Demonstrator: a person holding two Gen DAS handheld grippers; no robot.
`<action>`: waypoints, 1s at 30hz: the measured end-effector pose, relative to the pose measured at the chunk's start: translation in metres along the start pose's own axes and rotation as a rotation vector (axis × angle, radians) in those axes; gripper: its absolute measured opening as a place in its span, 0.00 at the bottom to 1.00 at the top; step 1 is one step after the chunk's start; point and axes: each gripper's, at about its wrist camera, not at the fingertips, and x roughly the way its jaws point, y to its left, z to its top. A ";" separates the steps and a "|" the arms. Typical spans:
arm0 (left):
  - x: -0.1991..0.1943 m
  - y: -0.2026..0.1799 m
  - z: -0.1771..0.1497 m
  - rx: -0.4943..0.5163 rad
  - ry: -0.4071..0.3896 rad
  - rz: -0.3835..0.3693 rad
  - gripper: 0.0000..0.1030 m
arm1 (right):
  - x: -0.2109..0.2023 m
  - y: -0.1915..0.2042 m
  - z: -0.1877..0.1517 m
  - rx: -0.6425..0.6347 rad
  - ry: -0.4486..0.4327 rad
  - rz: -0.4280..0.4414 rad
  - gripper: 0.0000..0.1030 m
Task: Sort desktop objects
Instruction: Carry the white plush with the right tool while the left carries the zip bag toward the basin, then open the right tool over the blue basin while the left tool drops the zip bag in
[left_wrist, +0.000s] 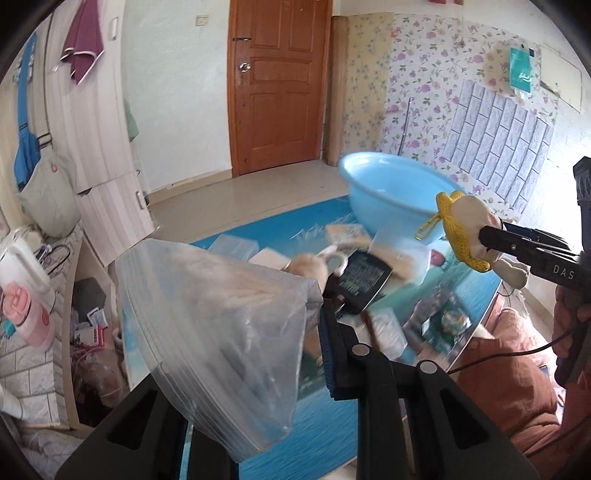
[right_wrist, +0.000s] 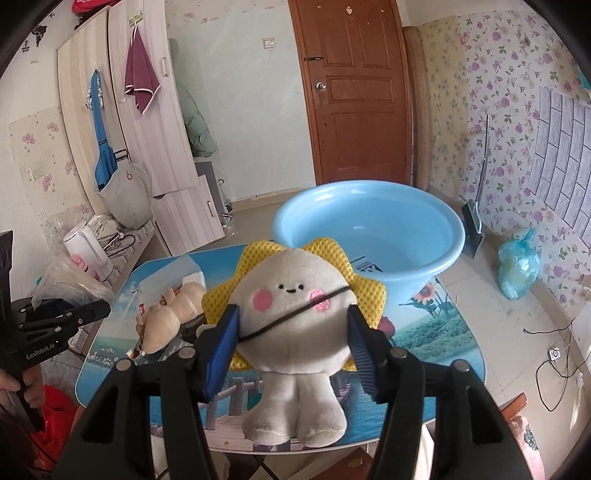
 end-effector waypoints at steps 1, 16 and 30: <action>0.001 -0.005 0.006 0.005 -0.004 -0.009 0.19 | -0.001 -0.004 0.002 0.008 -0.006 -0.002 0.54; 0.065 -0.112 0.103 0.161 -0.030 -0.144 0.19 | 0.029 -0.081 0.045 0.095 -0.057 -0.029 0.54; 0.148 -0.162 0.137 0.229 0.073 -0.177 0.28 | 0.067 -0.106 0.060 0.068 0.009 -0.027 0.62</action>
